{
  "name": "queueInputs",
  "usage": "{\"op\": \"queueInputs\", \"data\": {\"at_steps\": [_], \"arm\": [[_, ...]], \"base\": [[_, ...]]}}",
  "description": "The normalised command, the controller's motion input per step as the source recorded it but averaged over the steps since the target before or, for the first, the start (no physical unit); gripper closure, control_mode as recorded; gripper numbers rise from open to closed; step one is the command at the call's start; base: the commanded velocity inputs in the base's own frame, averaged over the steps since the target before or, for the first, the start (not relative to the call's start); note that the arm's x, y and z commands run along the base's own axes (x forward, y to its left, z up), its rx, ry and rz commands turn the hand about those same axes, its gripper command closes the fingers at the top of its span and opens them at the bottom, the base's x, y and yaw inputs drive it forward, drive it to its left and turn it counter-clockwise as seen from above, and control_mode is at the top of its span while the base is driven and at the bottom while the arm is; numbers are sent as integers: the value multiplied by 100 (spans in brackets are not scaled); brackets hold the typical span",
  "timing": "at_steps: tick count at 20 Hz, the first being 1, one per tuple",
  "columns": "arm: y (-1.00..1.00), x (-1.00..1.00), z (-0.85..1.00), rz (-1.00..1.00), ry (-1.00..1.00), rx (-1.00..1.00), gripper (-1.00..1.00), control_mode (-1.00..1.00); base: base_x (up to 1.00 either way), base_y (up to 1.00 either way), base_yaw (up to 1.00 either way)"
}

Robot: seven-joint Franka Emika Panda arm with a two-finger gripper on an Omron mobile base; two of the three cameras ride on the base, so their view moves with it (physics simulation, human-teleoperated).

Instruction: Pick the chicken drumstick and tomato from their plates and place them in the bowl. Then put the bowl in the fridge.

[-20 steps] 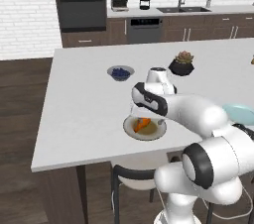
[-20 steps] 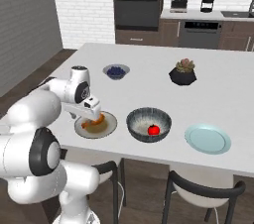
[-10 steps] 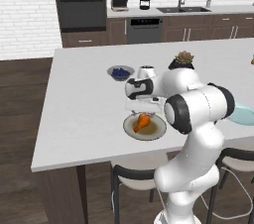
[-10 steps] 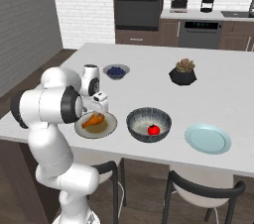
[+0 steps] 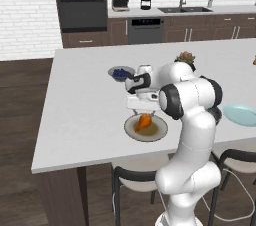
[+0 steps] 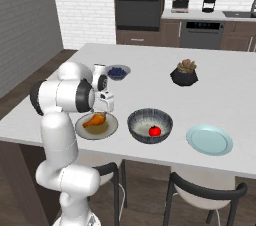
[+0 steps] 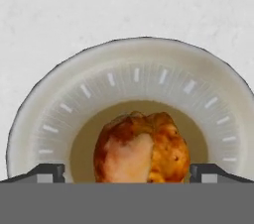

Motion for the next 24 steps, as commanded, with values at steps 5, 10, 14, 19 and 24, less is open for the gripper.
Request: {"op": "queueInputs", "data": {"at_steps": [5,10,14,19,24], "arm": [[-8,-50,-3,-2,5,0,-100,-100],[0,-40,-5,-4,1,0,-100,-100],[3,13,-27,-1,0,-1,-100,-100],[9,8,-30,0,0,-4,-100,-100],[0,-13,-46,0,0,-3,-100,-100]], "base": [[0,0,0],[0,0,0],[0,0,0],[0,0,0],[0,0,0]]}}
